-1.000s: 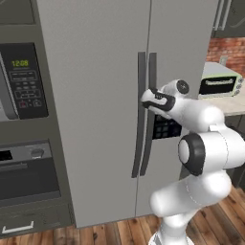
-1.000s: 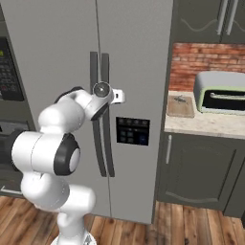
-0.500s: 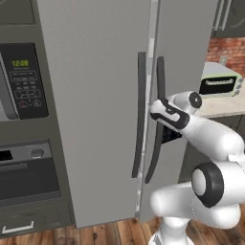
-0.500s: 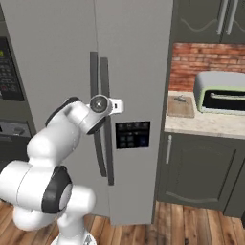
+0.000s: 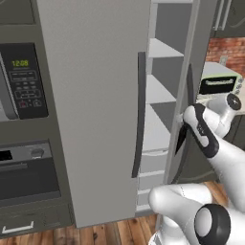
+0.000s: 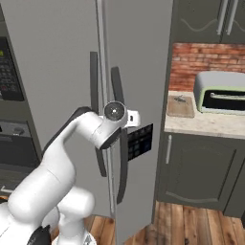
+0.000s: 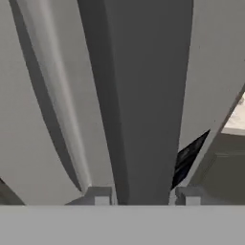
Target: Retrieve a lemon from the fridge and place it on the cutting board with the fish.
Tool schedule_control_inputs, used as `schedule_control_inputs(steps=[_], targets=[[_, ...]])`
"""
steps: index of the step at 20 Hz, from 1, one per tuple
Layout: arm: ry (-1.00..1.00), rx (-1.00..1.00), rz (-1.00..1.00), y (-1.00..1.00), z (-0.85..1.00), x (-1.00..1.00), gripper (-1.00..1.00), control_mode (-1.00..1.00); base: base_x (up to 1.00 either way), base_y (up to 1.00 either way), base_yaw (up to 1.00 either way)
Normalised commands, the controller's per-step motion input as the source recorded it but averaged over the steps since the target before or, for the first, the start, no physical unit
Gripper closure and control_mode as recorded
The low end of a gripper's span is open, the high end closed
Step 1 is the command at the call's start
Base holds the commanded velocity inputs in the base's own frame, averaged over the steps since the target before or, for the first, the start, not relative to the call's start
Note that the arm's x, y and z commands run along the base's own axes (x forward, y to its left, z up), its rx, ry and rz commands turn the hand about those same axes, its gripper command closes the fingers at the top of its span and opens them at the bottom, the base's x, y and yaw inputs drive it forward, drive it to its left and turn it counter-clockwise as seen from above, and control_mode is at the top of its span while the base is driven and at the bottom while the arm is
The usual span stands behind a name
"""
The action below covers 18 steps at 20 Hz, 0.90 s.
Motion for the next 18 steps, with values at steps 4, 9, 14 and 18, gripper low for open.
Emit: schedule_control_inputs(steps=[4,9,14,18], targets=[[0.15,0.06,-0.01,-0.58,0.07,-0.89,1.0,-1.0,0.0,0.0,0.0],[0.0,-0.02,-0.02,-0.01,0.07,-0.63,-1.0,-1.0,0.0,0.0,0.0],[0.0,-0.26,-0.03,0.27,0.57,-0.55,-1.0,-1.0,0.0,0.0,0.0],[0.06,-0.51,-0.04,0.53,0.51,-0.21,-1.0,-1.0,0.0,0.0,0.0]])
